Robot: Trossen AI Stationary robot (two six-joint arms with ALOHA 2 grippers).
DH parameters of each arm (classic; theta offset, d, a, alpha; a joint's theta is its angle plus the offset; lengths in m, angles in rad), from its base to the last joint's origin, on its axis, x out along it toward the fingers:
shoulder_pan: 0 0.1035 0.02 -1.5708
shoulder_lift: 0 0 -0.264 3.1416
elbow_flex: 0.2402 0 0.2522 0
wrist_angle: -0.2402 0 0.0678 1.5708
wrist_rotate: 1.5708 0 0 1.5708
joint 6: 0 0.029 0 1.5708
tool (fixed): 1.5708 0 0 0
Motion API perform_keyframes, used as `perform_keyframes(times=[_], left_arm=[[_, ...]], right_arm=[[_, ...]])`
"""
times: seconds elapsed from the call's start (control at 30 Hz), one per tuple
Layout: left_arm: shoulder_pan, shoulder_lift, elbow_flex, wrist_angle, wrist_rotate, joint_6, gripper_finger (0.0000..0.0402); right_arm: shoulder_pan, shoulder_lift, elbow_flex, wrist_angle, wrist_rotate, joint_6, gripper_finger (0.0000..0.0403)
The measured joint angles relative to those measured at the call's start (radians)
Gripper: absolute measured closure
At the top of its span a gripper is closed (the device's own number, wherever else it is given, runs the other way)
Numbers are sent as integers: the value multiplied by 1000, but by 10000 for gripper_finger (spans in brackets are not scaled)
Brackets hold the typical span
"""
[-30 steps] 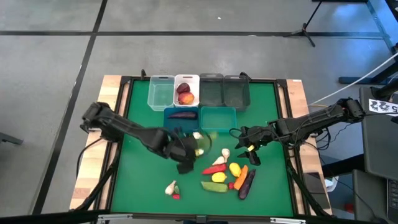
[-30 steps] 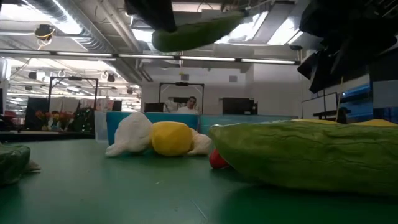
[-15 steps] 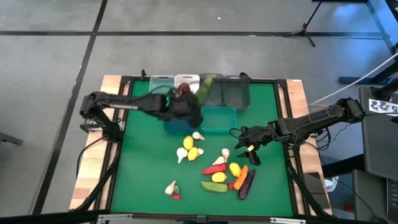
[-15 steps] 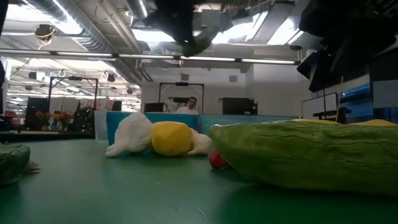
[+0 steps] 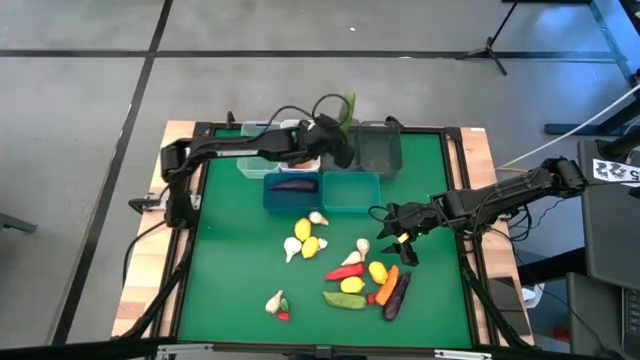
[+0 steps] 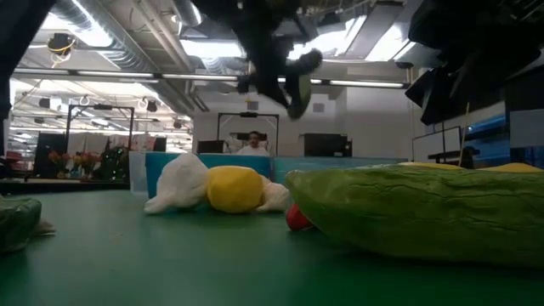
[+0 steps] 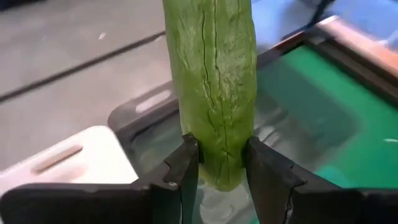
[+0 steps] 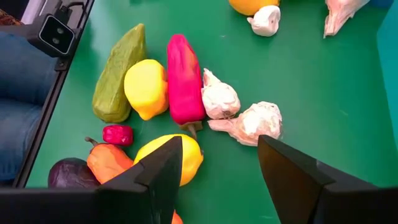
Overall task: Sort produce into baskets
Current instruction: Put the cucumber into the left black bin
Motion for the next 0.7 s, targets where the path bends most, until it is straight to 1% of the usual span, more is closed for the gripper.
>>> perform_keyframes(times=[0.17,0.33,0.43,0.53,0.7], left_arm=[[35,78,0,-8,14,-105,288],[64,122,-1,-35,75,-236,288],[75,124,-1,-54,122,-312,288],[79,124,-1,-95,133,-372,288],[88,124,-1,-128,204,-394,288]], right_arm=[[0,0,0,6,8,0,194],[0,0,0,8,8,0,194],[0,0,0,9,8,0,194],[0,0,0,10,8,0,194],[0,0,0,10,8,0,194]])
